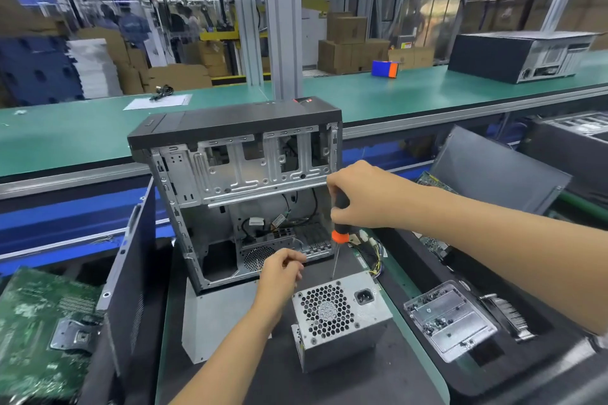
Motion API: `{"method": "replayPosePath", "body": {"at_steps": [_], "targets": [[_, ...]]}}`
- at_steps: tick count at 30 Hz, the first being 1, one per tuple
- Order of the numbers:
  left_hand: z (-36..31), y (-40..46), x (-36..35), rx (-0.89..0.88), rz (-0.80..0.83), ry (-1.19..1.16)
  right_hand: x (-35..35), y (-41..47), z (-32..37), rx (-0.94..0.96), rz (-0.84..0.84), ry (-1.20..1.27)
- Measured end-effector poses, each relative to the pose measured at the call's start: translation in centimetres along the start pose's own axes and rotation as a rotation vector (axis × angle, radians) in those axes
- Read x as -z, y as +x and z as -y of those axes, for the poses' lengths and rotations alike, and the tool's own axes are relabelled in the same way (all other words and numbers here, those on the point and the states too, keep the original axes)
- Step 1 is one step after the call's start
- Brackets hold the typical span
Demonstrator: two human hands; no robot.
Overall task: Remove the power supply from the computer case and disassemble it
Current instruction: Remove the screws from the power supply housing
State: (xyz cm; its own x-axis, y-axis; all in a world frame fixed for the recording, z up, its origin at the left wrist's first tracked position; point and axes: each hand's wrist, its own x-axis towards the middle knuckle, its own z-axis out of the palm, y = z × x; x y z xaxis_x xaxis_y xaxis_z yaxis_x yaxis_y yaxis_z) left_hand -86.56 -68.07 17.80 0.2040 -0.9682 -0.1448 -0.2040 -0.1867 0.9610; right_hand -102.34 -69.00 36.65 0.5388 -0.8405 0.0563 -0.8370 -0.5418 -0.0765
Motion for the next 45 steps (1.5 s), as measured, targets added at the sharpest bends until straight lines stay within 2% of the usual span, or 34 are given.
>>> {"method": "replayPosePath", "body": {"at_steps": [2,3,4,7,10,17,36,45], "targets": [[-0.8,0.3,-0.8,0.156,0.081,-0.111,-0.4,-0.3,-0.8,-0.023,0.016,0.005],[-1.2,0.4,-1.2,0.185,0.133,-0.094,-0.6,-0.4,-1.1,-0.032,0.019,0.006],[-1.4,0.4,-1.4,0.16,0.183,-0.015,-0.7,-0.5,-1.4,-0.039,0.019,0.011],[-1.1,0.5,-2.2,-0.109,0.243,0.391,-0.9,-0.6,-2.1,-0.048,0.009,0.031],[-0.5,0.7,-2.9,-0.194,0.32,0.528,-1.2,-0.6,-2.3,-0.042,0.0,0.058],[0.2,0.9,-3.2,-0.177,0.379,0.478,-1.8,-0.2,-2.5,-0.033,0.004,0.053],[0.5,0.8,-2.9,-0.164,0.318,0.447,-1.9,-0.4,-3.6,-0.097,0.046,0.012],[1.1,1.0,-2.6,-0.177,0.397,0.383,-2.0,-1.0,-3.8,-0.144,0.051,-0.002]]}}
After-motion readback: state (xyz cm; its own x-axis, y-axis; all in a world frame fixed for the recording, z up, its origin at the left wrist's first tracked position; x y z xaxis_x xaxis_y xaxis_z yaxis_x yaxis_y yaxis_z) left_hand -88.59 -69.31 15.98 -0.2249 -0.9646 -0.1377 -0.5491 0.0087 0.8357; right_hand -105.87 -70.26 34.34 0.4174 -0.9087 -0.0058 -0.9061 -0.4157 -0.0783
